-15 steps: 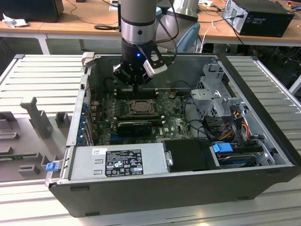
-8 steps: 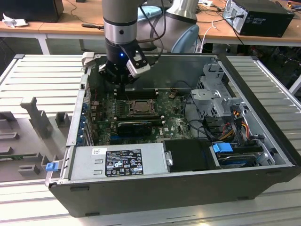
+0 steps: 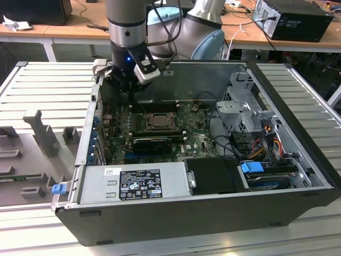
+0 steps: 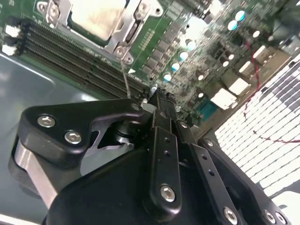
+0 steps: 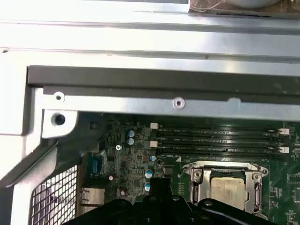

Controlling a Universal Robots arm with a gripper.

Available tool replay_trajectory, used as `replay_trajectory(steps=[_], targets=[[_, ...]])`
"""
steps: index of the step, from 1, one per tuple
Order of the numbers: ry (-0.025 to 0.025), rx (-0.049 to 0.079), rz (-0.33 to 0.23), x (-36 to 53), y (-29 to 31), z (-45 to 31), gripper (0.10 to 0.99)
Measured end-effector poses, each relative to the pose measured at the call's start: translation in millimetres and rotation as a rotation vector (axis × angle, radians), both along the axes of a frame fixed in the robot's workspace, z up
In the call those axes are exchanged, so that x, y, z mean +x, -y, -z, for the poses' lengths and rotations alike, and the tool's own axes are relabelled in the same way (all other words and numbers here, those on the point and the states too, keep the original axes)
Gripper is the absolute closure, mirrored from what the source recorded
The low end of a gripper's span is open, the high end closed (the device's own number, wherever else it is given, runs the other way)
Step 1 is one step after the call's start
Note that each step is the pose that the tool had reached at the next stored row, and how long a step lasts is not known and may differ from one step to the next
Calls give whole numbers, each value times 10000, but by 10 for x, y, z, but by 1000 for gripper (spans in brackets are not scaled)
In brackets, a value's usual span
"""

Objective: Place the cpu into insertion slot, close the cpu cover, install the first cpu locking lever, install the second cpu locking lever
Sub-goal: 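Install the first cpu locking lever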

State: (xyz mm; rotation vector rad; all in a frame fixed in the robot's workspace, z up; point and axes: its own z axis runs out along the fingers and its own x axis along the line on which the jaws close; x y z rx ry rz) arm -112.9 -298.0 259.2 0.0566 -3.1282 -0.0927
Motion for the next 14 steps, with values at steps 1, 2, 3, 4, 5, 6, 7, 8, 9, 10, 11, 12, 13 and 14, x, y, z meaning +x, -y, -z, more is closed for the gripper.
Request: replay_trajectory(steps=[1,2,3,4,5,6,7,8,9,10,11,12,13,14], targets=[[-1,-16,0,2,-19,2,980],[0,-36,1,11,-38,5,980],[-1,-47,-1,26,-48,6,980],[0,-61,0,52,-57,8,980],[-1,-66,0,76,-60,10,980],[0,-67,0,98,-59,11,980],[0,-70,2,130,-59,11,980],[1,-70,3,158,-60,12,980],[0,-70,2,178,-59,11,980],[0,-70,1,198,-59,11,980],[0,-70,0,221,-59,12,980],[0,-70,1,236,-59,12,980],[0,-70,2,253,-59,12,980],[0,-71,2,265,-59,12,980]])
